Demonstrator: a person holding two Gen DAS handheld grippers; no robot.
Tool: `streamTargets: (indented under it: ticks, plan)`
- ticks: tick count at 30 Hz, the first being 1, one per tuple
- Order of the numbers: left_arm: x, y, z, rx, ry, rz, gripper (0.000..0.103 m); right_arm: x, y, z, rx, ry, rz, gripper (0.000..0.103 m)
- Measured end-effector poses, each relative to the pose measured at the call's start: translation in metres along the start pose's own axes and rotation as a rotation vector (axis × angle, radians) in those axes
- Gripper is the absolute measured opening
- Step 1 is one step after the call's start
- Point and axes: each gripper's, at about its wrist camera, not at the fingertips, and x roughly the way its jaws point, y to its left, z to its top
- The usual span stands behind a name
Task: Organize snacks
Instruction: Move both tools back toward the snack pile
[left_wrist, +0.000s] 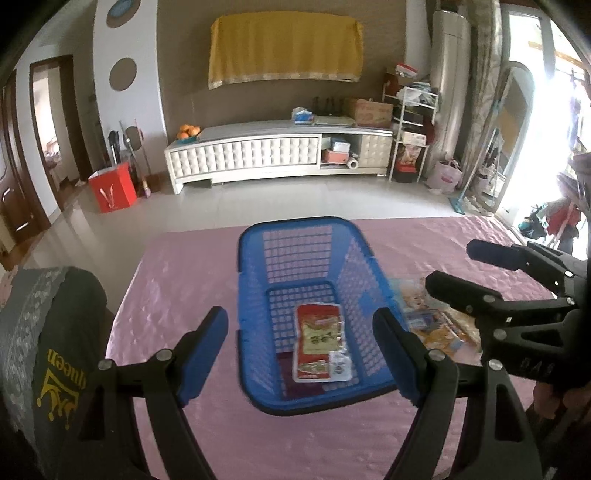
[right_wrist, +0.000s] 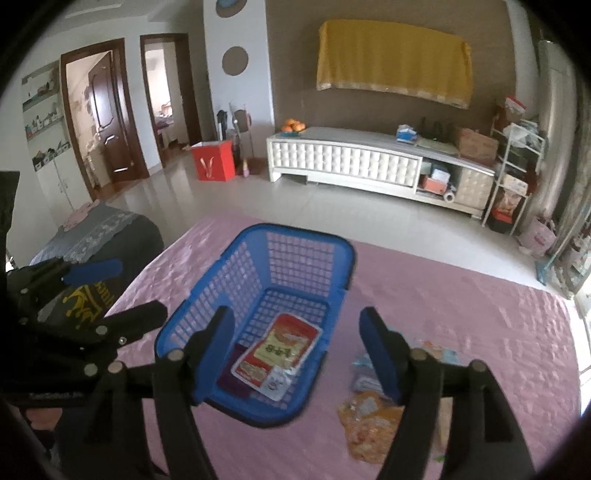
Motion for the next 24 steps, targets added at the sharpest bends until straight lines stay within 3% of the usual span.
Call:
streamTargets:
  ticks: [5, 13, 20, 24]
  plan:
    - [-0.006, -0.031, 0.0, 0.026, -0.011, -0.029, 0.079, -0.024, -0.022, -0.011, 0.015, -0.023, -0.043, 0.081]
    - [0.006, -0.102, -0.008, 0.108, -0.016, -0.095, 0.079, -0.051, -0.073, -0.039, 0.037, 0.009, -0.133, 0.086]
    - [0.026, -0.16, -0.016, 0.157, 0.034, -0.157, 0.079, -0.064, -0.116, -0.066, 0.085, 0.039, -0.195, 0.086]
    - [0.047, -0.179, -0.027, 0.136, 0.081, -0.181, 0.079, -0.058, -0.141, -0.085, 0.13, 0.082, -0.203, 0.086]
